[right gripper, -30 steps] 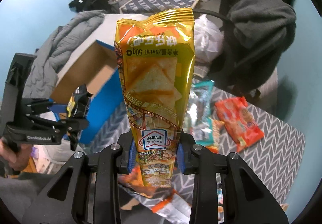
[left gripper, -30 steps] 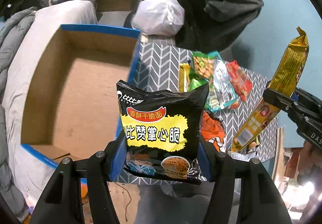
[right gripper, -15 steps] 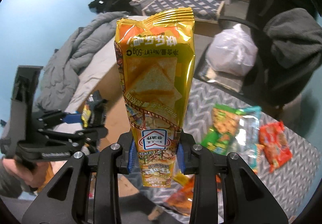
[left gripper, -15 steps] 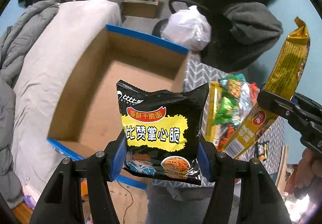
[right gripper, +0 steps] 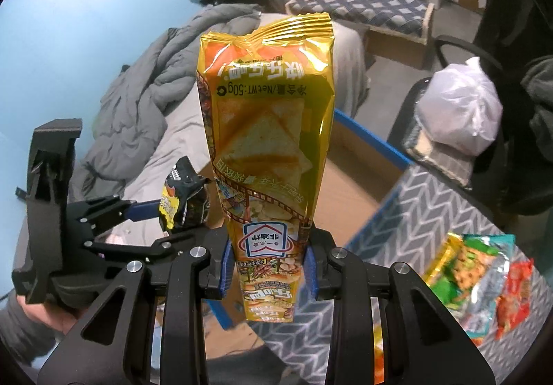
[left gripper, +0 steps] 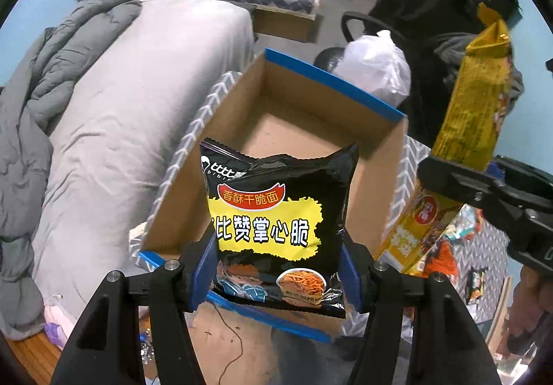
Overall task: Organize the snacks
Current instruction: 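Lift both bags and carry them over the cardboard box, then open both tools to drop the bags into the box, then move both tools back over the snack pile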
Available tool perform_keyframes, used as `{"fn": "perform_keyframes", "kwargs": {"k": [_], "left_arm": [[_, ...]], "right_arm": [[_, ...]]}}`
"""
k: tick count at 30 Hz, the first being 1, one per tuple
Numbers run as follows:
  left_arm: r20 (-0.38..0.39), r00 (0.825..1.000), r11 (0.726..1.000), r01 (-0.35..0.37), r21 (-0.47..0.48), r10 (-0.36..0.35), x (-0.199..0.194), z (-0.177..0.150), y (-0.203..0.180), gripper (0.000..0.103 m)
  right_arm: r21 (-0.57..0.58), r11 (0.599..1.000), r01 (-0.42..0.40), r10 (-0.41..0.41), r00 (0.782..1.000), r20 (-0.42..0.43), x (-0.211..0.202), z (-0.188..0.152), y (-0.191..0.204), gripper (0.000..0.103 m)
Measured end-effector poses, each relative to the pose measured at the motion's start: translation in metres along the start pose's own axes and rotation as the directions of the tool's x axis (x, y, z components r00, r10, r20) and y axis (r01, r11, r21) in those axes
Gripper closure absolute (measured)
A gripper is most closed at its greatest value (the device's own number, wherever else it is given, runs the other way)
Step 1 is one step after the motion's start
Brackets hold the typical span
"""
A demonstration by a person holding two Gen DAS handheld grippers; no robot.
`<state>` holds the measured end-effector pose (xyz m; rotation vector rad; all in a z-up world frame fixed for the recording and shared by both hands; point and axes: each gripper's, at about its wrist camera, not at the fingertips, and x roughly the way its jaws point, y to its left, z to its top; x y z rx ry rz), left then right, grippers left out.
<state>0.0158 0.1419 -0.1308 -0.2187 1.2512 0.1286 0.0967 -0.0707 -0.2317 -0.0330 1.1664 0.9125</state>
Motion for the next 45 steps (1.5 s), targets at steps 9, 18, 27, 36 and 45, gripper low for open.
{"fn": "perform_keyframes", "kwargs": {"k": [9,18,27,36,45], "left_arm": [[-0.04,0.999,0.999,-0.018,-0.039,0.016,0.034,-0.001,0.025,0.04],[-0.074,0.996,0.999,-0.042,-0.029,0.039,0.05,-0.007,0.022,0.04],[-0.096,0.991,0.996,-0.088,0.01,0.089,0.056,-0.011,0.015,0.029],[-0.075,0.994,0.996,-0.076,0.046,0.08,0.045,-0.012,0.009,0.023],[-0.065,0.997,0.998,-0.032,0.055,0.035,0.029,-0.013,-0.002,0.023]], "right_arm": [[0.055,0.998,-0.013,0.019,0.995,-0.102,0.058,0.006,0.003,0.071],[0.102,0.995,0.021,0.0,0.98,-0.198,0.09,-0.007,-0.001,0.066],[0.122,0.988,0.095,-0.076,0.986,-0.147,0.078,-0.005,-0.006,0.038],[0.181,0.975,0.125,-0.106,0.988,-0.108,0.059,-0.008,-0.022,0.037],[0.174,0.969,0.178,-0.165,0.983,-0.086,0.041,-0.016,-0.022,0.036]]}}
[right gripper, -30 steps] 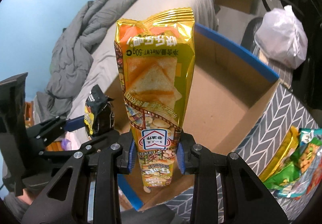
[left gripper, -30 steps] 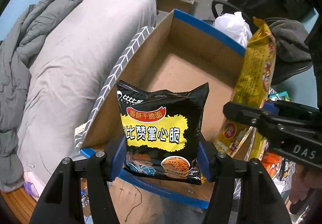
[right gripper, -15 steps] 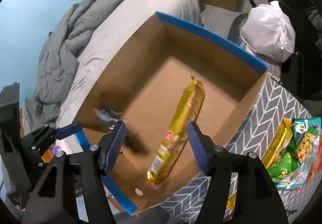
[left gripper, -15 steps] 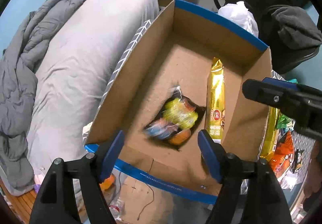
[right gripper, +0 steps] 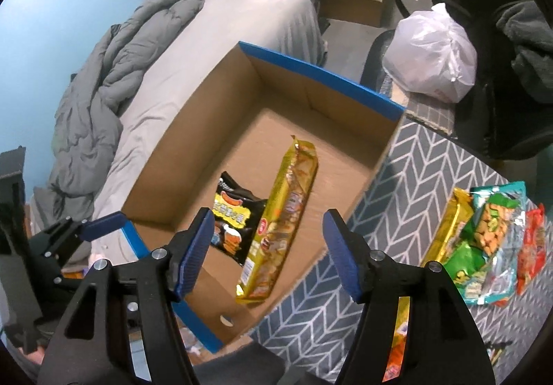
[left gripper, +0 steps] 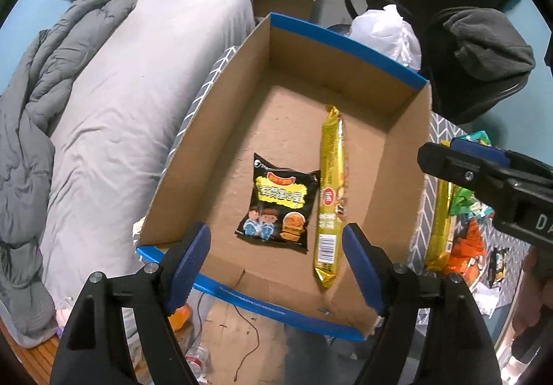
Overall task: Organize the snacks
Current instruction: 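Move both tools back over the snack pile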
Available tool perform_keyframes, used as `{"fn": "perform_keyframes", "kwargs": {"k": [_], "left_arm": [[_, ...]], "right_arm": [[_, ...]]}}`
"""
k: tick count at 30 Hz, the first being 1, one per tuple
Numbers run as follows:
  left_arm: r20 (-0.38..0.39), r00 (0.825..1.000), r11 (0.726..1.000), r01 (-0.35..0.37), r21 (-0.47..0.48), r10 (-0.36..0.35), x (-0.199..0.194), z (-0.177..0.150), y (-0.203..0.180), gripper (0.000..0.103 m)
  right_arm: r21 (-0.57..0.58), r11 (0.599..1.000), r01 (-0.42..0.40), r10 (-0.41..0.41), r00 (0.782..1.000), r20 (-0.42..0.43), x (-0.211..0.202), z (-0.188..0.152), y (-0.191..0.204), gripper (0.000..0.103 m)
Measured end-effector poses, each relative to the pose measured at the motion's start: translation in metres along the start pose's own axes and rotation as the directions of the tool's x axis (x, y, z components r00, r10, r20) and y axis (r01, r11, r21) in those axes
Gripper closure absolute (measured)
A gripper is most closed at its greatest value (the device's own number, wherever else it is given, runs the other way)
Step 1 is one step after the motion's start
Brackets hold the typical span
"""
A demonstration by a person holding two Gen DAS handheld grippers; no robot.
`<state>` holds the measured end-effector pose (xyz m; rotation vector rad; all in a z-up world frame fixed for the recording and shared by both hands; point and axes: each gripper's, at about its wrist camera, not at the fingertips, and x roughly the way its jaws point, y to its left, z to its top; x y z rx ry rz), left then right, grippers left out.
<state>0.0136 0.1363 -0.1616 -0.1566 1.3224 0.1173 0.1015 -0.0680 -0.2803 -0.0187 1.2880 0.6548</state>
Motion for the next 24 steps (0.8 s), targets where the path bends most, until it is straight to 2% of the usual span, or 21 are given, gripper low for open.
{"fn": "perform_keyframes", "kwargs": {"k": [7,15,24], "left_arm": [[0.012,0.999,0.999,0.029,0.035,-0.03,-0.017,-0.002,-0.013,0.023],[-0.017,0.997,0.993,0.078,0.091,-0.077,-0.021,-0.005,-0.039,0.023],[-0.077,0.991,0.961,0.129,0.244,-0.113,-0.016,-0.017,-0.097,0.023]], "right_arm": [[0.022,1.0,0.022,-0.022,1.0,0.018,-0.014,-0.01,-0.007,0.036],[0.062,0.997,0.045,-0.048,0.998,0.043,-0.038,-0.025,-0.025,0.032],[0.158,0.984,0.085,-0.097,0.993,0.067,-0.071,-0.059,-0.068,0.031]]}}
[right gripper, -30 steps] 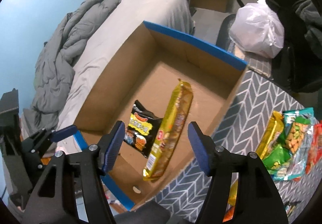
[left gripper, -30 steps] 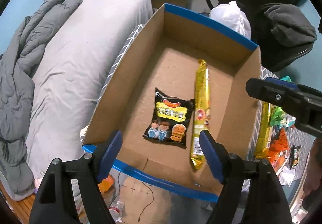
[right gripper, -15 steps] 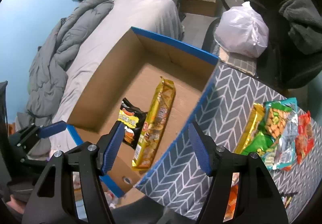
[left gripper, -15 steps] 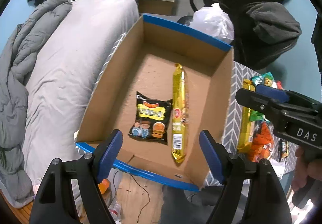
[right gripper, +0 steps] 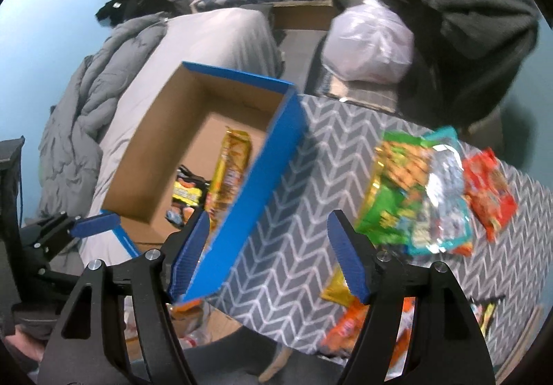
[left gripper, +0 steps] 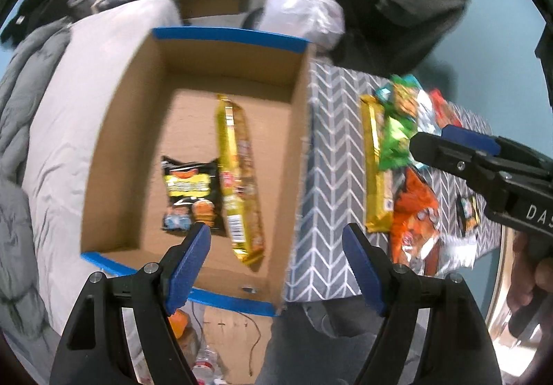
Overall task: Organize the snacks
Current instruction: 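Move both tools back over the snack pile, then grasp the orange octopus chip bag with left tool while right tool grasps white bag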
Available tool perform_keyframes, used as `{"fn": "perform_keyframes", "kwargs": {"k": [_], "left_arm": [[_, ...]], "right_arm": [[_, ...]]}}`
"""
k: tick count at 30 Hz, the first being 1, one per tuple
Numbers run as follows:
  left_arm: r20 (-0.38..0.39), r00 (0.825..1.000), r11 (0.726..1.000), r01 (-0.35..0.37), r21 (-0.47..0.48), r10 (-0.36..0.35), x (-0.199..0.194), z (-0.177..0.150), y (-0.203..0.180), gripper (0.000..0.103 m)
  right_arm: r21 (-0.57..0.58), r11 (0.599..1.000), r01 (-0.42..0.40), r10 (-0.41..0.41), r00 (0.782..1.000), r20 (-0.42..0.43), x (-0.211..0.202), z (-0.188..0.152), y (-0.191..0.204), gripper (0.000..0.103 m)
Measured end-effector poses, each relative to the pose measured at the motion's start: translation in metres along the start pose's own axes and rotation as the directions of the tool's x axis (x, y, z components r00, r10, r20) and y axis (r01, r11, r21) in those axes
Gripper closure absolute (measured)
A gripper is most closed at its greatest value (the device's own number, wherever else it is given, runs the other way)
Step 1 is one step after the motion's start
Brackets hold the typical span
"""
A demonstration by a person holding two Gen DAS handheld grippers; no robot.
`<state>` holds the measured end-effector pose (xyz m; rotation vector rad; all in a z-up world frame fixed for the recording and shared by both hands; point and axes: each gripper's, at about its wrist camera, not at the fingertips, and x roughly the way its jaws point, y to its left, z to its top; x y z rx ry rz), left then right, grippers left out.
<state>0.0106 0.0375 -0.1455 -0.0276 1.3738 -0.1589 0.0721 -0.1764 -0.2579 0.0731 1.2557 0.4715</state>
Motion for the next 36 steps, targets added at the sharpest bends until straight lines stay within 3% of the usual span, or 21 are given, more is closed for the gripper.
{"fn": "perform_keyframes", "kwargs": {"k": [7,12,19,36], "left_arm": [[-0.028,0.999,0.992,0.033,0.119,-0.03,0.009,0.003,-0.049,0.023],[-0.06,0.997,0.985,0.047,0.164,-0.037,0.02,0.005,-0.075,0.023],[-0.109,0.994,0.977,0.056,0.208,-0.034,0.04,0.004,-0.11,0.023],[-0.239,0.97,0.972,0.088,0.218,-0.034,0.088,-0.022,-0.168,0.023]], "right_arm": [[0.051,0.998,0.042,-0.042,0.999,-0.003,-0.023,-0.029,-0.047,0.031],[0.063,0.996,0.057,-0.056,0.998,-0.011,-0.037,-0.052,-0.082,0.026],[0.081,0.994,0.068,-0.064,0.997,-0.041,-0.046,-0.083,-0.129,0.026],[-0.068,0.997,0.025,-0.038,0.982,-0.184,-0.034,-0.152,-0.188,0.022]]}}
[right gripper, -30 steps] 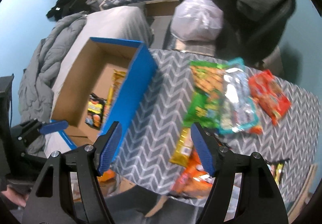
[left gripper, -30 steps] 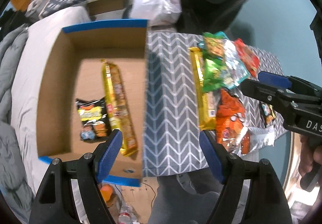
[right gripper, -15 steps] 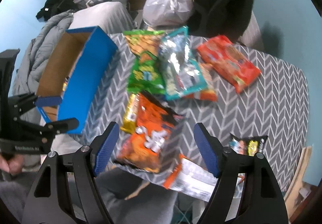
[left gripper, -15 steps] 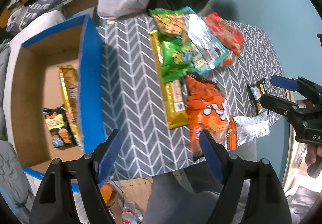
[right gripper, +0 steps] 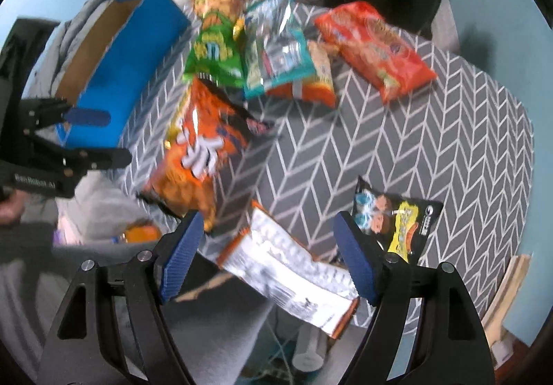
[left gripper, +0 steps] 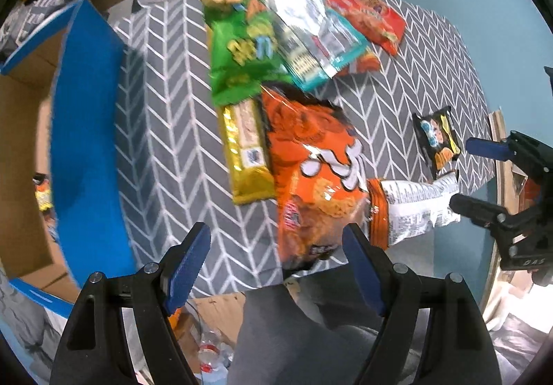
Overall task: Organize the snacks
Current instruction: 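Grasp the orange octopus chip bag with left tool while right tool grasps white bag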
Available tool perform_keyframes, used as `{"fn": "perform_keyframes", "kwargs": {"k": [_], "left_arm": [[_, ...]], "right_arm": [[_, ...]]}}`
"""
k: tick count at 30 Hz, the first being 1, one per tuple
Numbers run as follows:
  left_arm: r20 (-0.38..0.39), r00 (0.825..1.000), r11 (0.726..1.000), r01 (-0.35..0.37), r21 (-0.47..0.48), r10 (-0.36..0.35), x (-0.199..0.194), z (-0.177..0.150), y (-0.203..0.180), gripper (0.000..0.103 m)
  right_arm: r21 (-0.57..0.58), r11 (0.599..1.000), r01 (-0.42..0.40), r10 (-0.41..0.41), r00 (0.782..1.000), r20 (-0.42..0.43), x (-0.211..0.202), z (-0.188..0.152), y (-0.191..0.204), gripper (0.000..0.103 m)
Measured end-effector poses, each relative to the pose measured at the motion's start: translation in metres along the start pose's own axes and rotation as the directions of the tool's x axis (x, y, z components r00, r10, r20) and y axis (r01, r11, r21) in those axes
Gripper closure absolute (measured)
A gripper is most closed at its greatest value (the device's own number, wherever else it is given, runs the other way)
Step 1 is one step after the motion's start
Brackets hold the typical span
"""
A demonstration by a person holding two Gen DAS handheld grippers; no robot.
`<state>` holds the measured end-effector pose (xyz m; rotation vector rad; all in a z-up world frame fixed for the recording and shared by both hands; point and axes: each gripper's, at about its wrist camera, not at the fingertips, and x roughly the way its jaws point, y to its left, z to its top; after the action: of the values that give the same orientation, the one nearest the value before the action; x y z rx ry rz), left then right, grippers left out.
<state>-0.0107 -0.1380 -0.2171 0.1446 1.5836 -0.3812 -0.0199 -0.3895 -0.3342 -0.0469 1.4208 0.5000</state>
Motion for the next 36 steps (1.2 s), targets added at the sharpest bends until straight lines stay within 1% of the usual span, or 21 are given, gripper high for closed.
{"fn": "perform_keyframes", "kwargs": {"k": [4,6,8,13,16,20,23,26,29,30,31,32,33,34,36], "left_arm": [[-0.04,0.999,1.0,0.007,-0.007,-0.007,0.014,-0.002,-0.009,0.023],[-0.047,0.999,1.0,0.006,-0.013,-0.007,0.017,-0.003,-0.012,0.023],[-0.049,0.999,1.0,0.004,-0.025,-0.005,0.02,-0.002,-0.014,0.023],[-0.059,0.998,0.997,0.014,-0.073,-0.019,0.027,0.0,-0.014,0.023],[-0.065,0.997,0.994,0.033,-0.108,-0.04,0.031,0.002,-0.013,0.023],[-0.075,0.995,0.987,0.047,-0.155,-0.059,0.037,0.004,-0.012,0.023],[-0.079,0.995,0.983,0.046,-0.176,-0.06,0.04,0.006,-0.014,0.023],[-0.08,0.995,0.982,0.042,-0.183,-0.057,0.043,0.011,-0.02,0.022],[-0.084,0.995,0.983,0.034,-0.181,-0.05,0.045,0.017,-0.028,0.022],[-0.084,0.995,0.983,0.034,-0.182,-0.05,0.046,0.018,-0.03,0.022],[-0.086,0.995,0.982,0.034,-0.185,-0.05,0.046,0.019,-0.032,0.021],[-0.089,0.995,0.981,0.028,-0.192,-0.045,0.048,0.02,-0.034,0.017],[-0.086,0.995,0.98,0.025,-0.198,-0.043,0.05,0.022,-0.037,0.017],[-0.087,0.996,0.978,0.016,-0.206,-0.035,0.053,0.023,-0.039,0.017],[-0.096,0.995,0.977,0.001,-0.214,-0.022,0.059,0.027,-0.044,0.017]], "right_arm": [[-0.093,0.996,0.009,-0.015,0.998,-0.064,0.022,-0.013,-0.004,0.022],[-0.137,0.991,0.002,-0.017,0.993,-0.113,0.035,-0.02,-0.006,0.022],[-0.182,0.983,-0.001,-0.025,0.989,-0.144,0.042,-0.026,-0.006,0.022],[-0.338,0.941,-0.011,-0.06,0.978,-0.199,0.053,-0.04,0.002,0.022],[-0.407,0.913,-0.008,-0.09,0.971,-0.22,0.063,-0.045,0.007,0.022],[-0.451,0.892,-0.023,-0.1,0.963,-0.249,0.078,-0.052,0.012,0.022],[-0.462,0.886,-0.029,-0.104,0.96,-0.26,0.089,-0.058,0.013,0.022],[-0.437,0.899,-0.034,-0.092,0.96,-0.264,0.094,-0.061,0.012,0.024],[-0.356,0.933,-0.057,-0.041,0.964,-0.263,0.093,-0.059,0.002,0.034],[-0.319,0.945,-0.067,-0.018,0.967,-0.255,0.092,-0.059,-0.002,0.042],[-0.27,0.961,-0.065,-0.003,0.97,-0.242,0.09,-0.057,-0.008,0.043],[-0.224,0.973,-0.064,0.012,0.973,-0.23,0.089,-0.057,-0.013,0.044],[-0.169,0.983,-0.067,0.03,0.977,-0.212,0.087,-0.055,-0.02,0.046],[-0.114,0.991,-0.066,0.043,0.981,-0.191,0.085,-0.054,-0.027,0.051],[0.001,0.998,-0.068,0.068,0.986,-0.151,0.083,-0.054,-0.042,0.052]]}}
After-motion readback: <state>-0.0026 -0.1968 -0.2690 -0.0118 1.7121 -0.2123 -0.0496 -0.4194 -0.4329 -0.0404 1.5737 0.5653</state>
